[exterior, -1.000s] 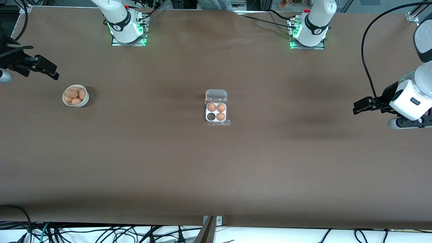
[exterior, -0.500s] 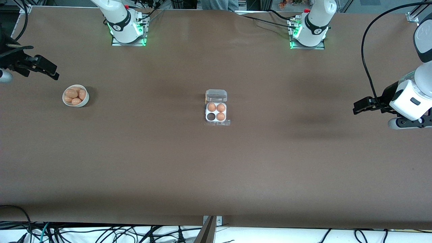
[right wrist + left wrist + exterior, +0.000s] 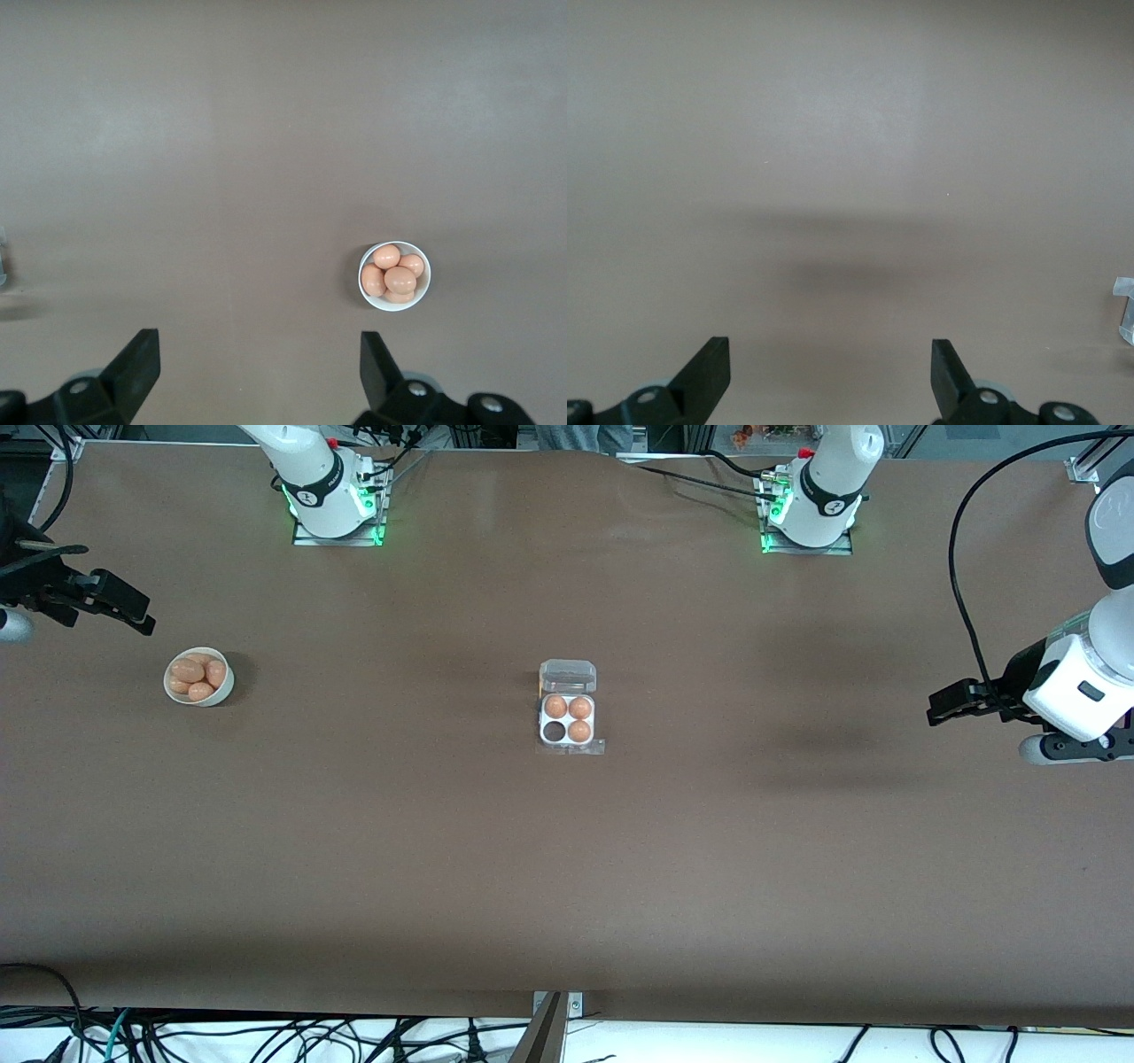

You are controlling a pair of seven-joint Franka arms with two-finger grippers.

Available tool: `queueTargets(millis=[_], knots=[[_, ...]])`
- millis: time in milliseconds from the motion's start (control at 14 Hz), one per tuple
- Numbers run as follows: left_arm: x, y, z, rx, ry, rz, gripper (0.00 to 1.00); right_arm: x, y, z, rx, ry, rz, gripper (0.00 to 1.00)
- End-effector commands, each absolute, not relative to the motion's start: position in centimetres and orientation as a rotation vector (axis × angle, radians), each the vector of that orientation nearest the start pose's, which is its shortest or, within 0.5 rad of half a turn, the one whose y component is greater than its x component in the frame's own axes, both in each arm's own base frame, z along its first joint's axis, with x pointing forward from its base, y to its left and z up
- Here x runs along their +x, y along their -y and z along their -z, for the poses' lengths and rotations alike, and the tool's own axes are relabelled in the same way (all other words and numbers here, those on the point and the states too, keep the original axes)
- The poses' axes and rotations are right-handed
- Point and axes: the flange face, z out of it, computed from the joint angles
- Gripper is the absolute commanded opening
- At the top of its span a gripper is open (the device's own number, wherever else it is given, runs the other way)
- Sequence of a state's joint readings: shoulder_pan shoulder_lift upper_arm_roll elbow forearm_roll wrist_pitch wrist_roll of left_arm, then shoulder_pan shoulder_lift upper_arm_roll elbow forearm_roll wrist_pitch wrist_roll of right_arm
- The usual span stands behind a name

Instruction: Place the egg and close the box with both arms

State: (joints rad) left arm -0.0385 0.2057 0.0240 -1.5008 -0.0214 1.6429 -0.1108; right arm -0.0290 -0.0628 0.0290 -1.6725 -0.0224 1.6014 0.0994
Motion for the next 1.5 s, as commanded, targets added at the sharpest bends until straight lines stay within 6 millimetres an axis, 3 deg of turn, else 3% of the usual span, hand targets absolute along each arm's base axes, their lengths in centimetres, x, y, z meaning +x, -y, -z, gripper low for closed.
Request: queueTargets(millis=[0,1214,1286,1429], knots=[[61.6,1.2,-54.6,-3.169,0.14,-0.107,1.0,53.8,0.3,-61.9,-3.159,-0.169,-0.01,1.0],[61.6,1.6,-54.8,-3.169,0.139,-0.098,1.0,53.9,0.3,-61.7,-3.16,-0.155,-0.013,1.0],[61.6,1.6,-54.8,-3.171,0.14,-0.098,1.0,54.1,0.3,-61.2,-3.159,-0.145,-0.028,1.0],[61.6,1.6,-54.8,-3.169,0.139,-0.098,1.0,55.4,0.8,-58.4,-3.177,-0.139,-0.124,1.0]])
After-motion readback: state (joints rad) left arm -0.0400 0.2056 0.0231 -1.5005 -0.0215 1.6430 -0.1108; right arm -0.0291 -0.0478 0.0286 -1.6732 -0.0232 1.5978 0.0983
